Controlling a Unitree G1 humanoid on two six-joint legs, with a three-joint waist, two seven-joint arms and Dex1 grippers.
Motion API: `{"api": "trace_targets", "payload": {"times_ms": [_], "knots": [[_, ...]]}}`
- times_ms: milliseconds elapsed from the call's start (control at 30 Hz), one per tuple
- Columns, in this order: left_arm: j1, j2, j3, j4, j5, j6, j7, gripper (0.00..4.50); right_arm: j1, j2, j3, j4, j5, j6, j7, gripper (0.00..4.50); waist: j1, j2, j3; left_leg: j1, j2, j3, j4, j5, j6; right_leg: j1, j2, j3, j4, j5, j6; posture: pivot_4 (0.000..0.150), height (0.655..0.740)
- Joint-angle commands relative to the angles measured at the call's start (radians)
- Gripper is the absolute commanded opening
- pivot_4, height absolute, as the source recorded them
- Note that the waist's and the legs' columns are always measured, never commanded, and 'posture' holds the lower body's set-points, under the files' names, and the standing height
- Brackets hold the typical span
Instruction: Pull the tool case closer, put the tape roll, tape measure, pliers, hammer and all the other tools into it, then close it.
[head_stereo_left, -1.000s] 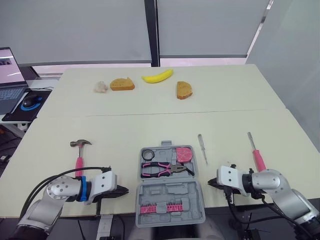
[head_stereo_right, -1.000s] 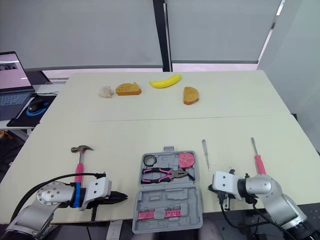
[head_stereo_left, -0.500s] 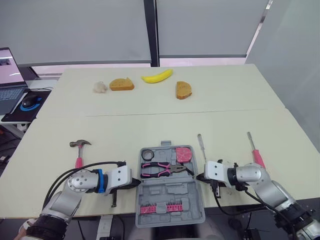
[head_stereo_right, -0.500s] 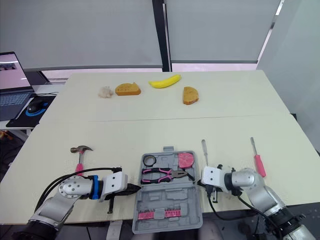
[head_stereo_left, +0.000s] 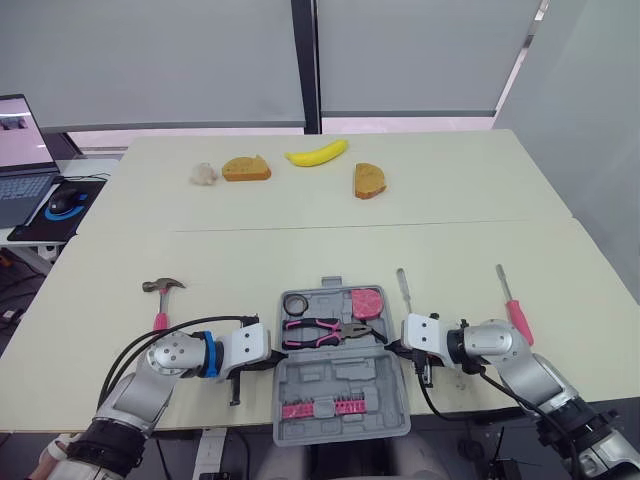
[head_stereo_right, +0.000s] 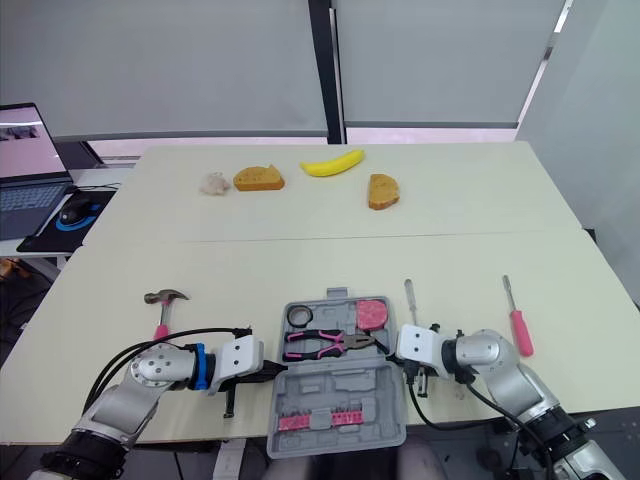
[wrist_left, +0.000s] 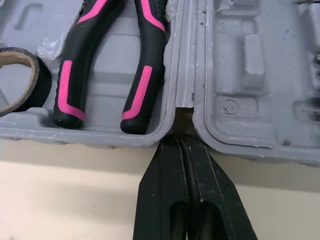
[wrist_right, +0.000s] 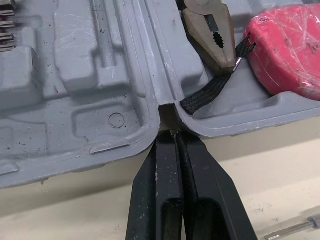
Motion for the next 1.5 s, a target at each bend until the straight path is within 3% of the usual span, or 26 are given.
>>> {"api": "trace_targets", "payload": {"times_ms": [33, 700, 1200, 1500], "knots": [[-0.04, -0.033, -0.014, -0.005, -0.004, -0.024, 0.018, 0.04, -0.026, 0.035, 0.019, -0.03, 0.008, -0.013, -0.004, 0.0, 0.0, 0.0, 0.0, 0.0, 0.0, 0.0, 0.0, 0.0, 0.0, 0.0, 0.0, 0.0, 0.0, 0.0, 0.0, 0.15, 0.74], [-0.172, -0.097, -0.024, 0.188, 0.083, -0.106, 0.093, 0.04, -0.172, 0.13, 0.015, 0.135, -0.031, -0.015, -0.047, 0.0, 0.0, 0.0, 0.0, 0.001, -0.001, 0.0, 0.0, 0.0, 0.0, 0.0, 0.0, 0.0, 0.002, 0.0, 0.0, 0.15, 0.74], [-0.23, -0.133, -0.034, 0.291, 0.129, -0.158, 0.137, 0.04, -0.195, 0.15, 0.011, 0.18, -0.057, -0.024, -0.061, 0.0, 0.0, 0.001, -0.001, 0.002, -0.001, 0.0, 0.0, 0.0, 0.0, 0.0, 0.0, 0.0, 0.003, 0.0, 0.0, 0.15, 0.74], [-0.192, -0.125, -0.045, 0.247, 0.111, -0.144, 0.089, 0.04, -0.203, 0.157, 0.008, 0.19, -0.061, -0.026, -0.062, 0.0, -0.002, 0.001, -0.002, 0.003, -0.001, 0.0, 0.0, 0.0, 0.0, 0.0, 0.0, 0.001, 0.004, 0.0, 0.0, 0.15, 0.74]]}}
